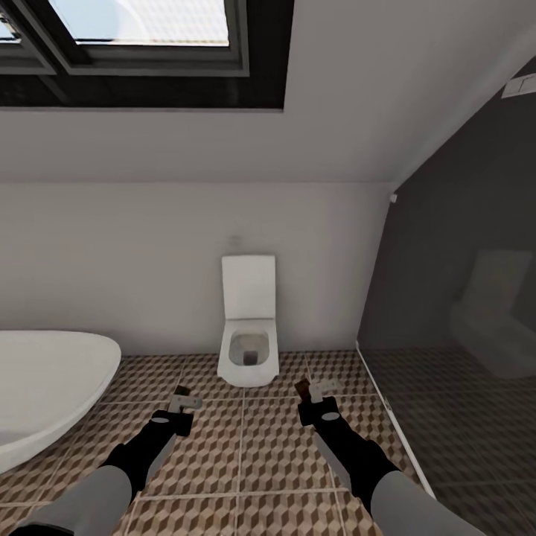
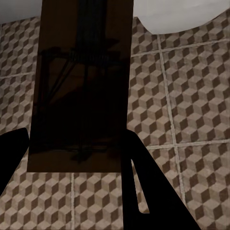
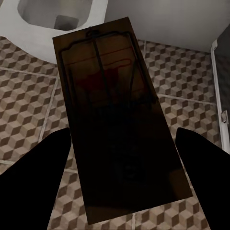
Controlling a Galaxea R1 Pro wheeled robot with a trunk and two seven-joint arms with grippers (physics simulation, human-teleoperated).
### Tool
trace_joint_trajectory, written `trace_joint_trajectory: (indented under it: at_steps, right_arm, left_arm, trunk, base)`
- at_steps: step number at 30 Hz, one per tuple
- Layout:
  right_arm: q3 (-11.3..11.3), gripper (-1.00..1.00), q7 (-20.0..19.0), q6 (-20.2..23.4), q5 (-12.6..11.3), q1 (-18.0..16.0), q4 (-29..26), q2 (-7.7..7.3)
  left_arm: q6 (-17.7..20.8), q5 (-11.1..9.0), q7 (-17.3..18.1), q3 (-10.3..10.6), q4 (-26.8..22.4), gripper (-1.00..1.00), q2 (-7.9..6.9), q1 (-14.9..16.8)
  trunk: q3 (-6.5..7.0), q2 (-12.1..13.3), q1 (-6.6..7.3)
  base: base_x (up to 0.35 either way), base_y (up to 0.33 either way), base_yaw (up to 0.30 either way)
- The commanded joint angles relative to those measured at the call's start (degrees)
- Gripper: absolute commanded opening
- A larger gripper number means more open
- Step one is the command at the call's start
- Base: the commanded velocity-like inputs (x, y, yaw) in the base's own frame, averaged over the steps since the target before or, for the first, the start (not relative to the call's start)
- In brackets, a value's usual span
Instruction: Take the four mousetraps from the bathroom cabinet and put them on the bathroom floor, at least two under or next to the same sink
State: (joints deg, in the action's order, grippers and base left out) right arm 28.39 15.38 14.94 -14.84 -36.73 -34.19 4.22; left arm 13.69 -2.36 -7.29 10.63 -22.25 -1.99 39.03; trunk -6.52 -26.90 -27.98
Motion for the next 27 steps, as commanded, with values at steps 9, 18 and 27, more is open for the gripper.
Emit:
trace_joint_trajectory:
  at_steps: [9, 18, 27]
  right_arm:
    - [0.0, -1.0, -0.1, 0.0, 0.0, 0.0, 0.0, 0.0]
    - [0.0, -1.0, -0.1, 0.0, 0.0, 0.0, 0.0, 0.0]
    - [0.1, -1.0, -0.1, 0.0, 0.0, 0.0, 0.0, 0.04]
  left_arm:
    - [0.0, 0.0, 0.0, 0.0, 0.0, -1.0, 0.45, 0.0]
    - [0.0, 0.1, 0.0, 0.0, 0.0, -1.0, 0.7, 0.0]
    - [0.0, 0.1, 0.0, 0.0, 0.0, -1.0, 1.06, 0.0]
  trunk:
    - [-2.31, -3.6, -1.98]
    - [-4.74, -7.2, -3.96]
    - [-7.17, -10.9, -5.93]
  base:
    - [0.0, 0.0, 0.0]
    - [0.0, 0.0, 0.0]
    - [0.0, 0.0, 0.0]
